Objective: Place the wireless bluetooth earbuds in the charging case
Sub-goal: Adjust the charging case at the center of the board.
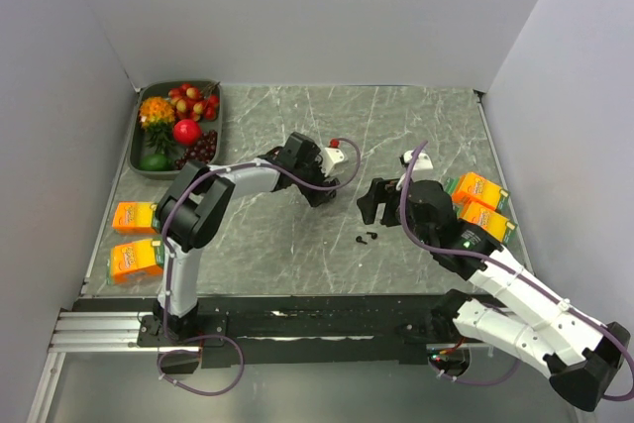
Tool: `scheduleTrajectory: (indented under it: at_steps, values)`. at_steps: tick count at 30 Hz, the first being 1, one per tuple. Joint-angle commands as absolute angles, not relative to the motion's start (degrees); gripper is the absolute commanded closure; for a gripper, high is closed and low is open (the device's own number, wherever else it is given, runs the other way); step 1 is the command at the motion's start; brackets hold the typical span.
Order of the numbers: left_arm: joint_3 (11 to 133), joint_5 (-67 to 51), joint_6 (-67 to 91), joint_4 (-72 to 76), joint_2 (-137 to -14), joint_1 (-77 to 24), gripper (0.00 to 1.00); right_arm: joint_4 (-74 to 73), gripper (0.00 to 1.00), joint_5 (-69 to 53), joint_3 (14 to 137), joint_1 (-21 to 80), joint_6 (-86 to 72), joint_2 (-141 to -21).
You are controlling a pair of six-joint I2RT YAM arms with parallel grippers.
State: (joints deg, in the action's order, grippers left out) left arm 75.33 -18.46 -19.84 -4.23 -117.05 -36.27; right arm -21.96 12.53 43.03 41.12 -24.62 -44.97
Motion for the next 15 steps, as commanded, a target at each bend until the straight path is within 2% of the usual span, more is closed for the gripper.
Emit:
scheduleTrajectory:
  at_steps: [1, 5, 9, 11, 15]
  values:
    - [77.26, -23.46, -21.53, -6.24, -118.21, -35.51, 0.14, -21.36, 0.15, 12.31, 44.38, 41.4, -24.78, -45.18]
    - [76.82, -25.05, -21.53, -6.33, -118.04, -35.42, 0.18, -21.36, 0.15, 12.3, 44.47, 41.4, -24.61, -45.44]
    - [76.64, -25.66, -20.92, -5.63, -117.51, -35.42, 0.38, -21.09, 0.15, 12.3, 44.12, 41.4, -24.7, -45.44]
    - [75.76, -26.19, -20.22, -4.75, -116.81, -35.42, 0.41, -20.66, 0.15, 12.22, 43.69, 41.4, -24.78, -45.35]
    - [74.01, -26.02, -19.25, -2.64, -115.75, -35.42, 0.56, -20.57, 0.15, 12.04, 43.42, 41.4, -25.05, -45.35]
